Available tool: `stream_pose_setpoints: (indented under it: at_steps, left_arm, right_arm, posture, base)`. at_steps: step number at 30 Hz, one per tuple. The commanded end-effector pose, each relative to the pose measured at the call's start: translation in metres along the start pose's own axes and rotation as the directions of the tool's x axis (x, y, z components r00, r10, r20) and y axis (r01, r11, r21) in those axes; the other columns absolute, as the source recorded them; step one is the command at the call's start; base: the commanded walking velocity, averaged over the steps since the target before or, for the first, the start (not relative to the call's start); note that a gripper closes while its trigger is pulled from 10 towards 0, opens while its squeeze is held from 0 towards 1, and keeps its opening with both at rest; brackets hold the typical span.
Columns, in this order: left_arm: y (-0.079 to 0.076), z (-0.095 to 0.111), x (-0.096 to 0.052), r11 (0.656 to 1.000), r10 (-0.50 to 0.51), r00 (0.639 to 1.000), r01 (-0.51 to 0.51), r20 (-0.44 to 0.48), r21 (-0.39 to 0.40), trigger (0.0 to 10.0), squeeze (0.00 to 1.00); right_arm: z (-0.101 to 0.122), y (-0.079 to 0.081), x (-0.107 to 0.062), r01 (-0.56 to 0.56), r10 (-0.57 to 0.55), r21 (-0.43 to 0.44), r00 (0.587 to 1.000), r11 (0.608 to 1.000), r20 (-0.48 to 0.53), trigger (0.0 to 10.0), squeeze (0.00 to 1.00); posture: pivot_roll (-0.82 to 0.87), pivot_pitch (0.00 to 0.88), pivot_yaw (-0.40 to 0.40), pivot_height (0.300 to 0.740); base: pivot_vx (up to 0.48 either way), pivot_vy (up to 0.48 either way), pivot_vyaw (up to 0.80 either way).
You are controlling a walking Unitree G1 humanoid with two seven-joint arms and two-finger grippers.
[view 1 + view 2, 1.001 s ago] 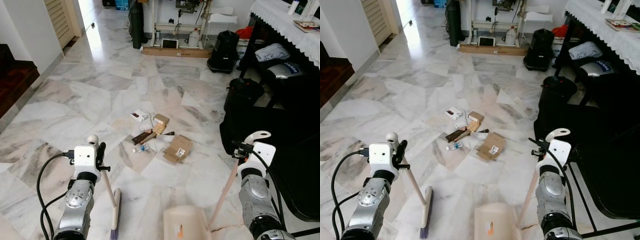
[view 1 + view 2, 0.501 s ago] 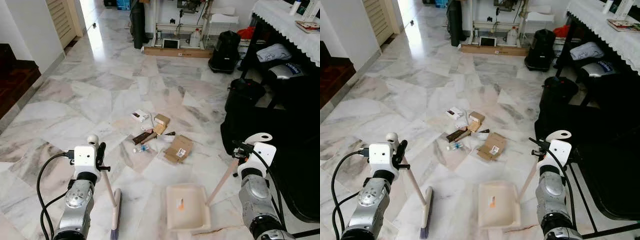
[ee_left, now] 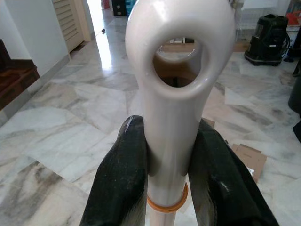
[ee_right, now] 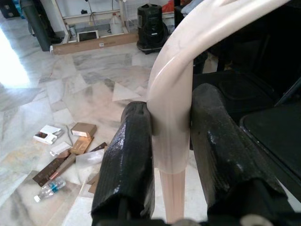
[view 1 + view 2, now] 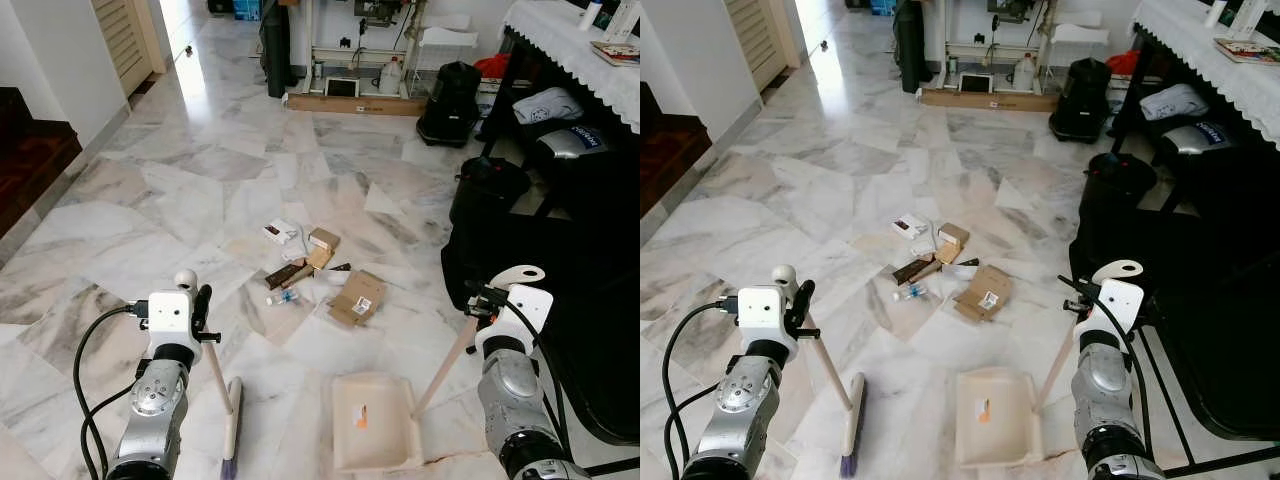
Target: Sweep floor
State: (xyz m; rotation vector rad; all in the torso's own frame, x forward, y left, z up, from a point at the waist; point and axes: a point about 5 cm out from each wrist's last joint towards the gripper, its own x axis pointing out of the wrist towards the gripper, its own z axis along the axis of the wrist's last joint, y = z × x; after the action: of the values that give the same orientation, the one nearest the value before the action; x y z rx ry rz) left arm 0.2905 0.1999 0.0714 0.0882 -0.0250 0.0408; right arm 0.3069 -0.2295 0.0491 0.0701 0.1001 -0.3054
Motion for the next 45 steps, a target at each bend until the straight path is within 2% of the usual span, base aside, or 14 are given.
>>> stream_pose_setpoints:
  at_steps: [1,20,21,22,23,24,25,45]
  left_arm:
    - [0.0,0.009,0.004,1.0,-0.012,0.999,0.011,0.033,0.007,10.0,0.0]
    - [0.0,0.009,0.004,1.0,-0.012,0.999,0.011,0.033,0.007,10.0,0.0]
    - [-0.001,0.01,0.005,1.0,-0.015,0.999,0.015,0.034,0.004,10.0,0.0]
    - [-0.007,0.011,0.006,0.999,-0.031,0.999,0.032,0.042,-0.015,10.0,0.0]
    - [-0.007,0.011,0.006,0.999,-0.031,0.999,0.032,0.042,-0.015,10.0,0.0]
    - [-0.014,0.012,0.009,0.998,-0.048,0.998,0.05,0.052,-0.039,10.0,0.0]
    - [-0.015,0.013,0.01,0.998,-0.051,0.997,0.053,0.053,-0.044,10.0,0.0]
    - [-0.012,0.015,0.012,0.998,-0.053,0.997,0.055,0.052,-0.034,10.0,0.0]
  right_arm:
    - [0.005,-0.003,0.002,0.012,-0.012,0.005,1.0,1.0,0.02,10.0,0.0]
    - [0.005,-0.003,0.002,0.012,-0.012,0.005,1.0,1.0,0.02,10.0,0.0]
    - [0.002,-0.003,0.001,0.013,-0.013,0.016,1.0,1.0,0.001,10.0,0.0]
    - [-0.001,0.006,-0.002,-0.049,0.049,0.034,0.999,0.998,0.009,10.0,0.0]
    - [-0.001,0.006,-0.002,-0.049,0.049,0.034,0.999,0.998,0.009,10.0,0.0]
    - [-0.003,0.017,-0.007,-0.127,0.126,0.051,0.992,0.991,0.029,10.0,0.0]
    - [-0.002,0.02,-0.008,-0.142,0.141,0.053,0.989,0.988,0.038,10.0,0.0]
    - [0.0,0.021,-0.007,-0.147,0.145,0.04,0.988,0.988,0.05,10.0,0.0]
  posture:
    - [-0.03,0.0,-0.024,0.74]
    - [-0.03,0.0,-0.024,0.74]
    - [0.0,0.0,0.0,0.74]
    - [-0.05,0.0,0.0,0.74]
    - [-0.05,0.0,0.0,0.74]
    - [-0.05,0.0,0.001,0.74]
    - [-0.05,0.0,0.0,0.74]
    - [-0.04,0.0,-0.001,0.74]
  base:
    - [0.0,0.0,0.0]
    - [0.0,0.0,0.0]
    - [0.0,0.0,0.0]
    - [0.0,0.0,0.0]
    - [0.0,0.0,0.0]
    - [0.0,0.0,0.0]
    - [0.0,0.0,0.0]
    - [0.0,0.0,0.0]
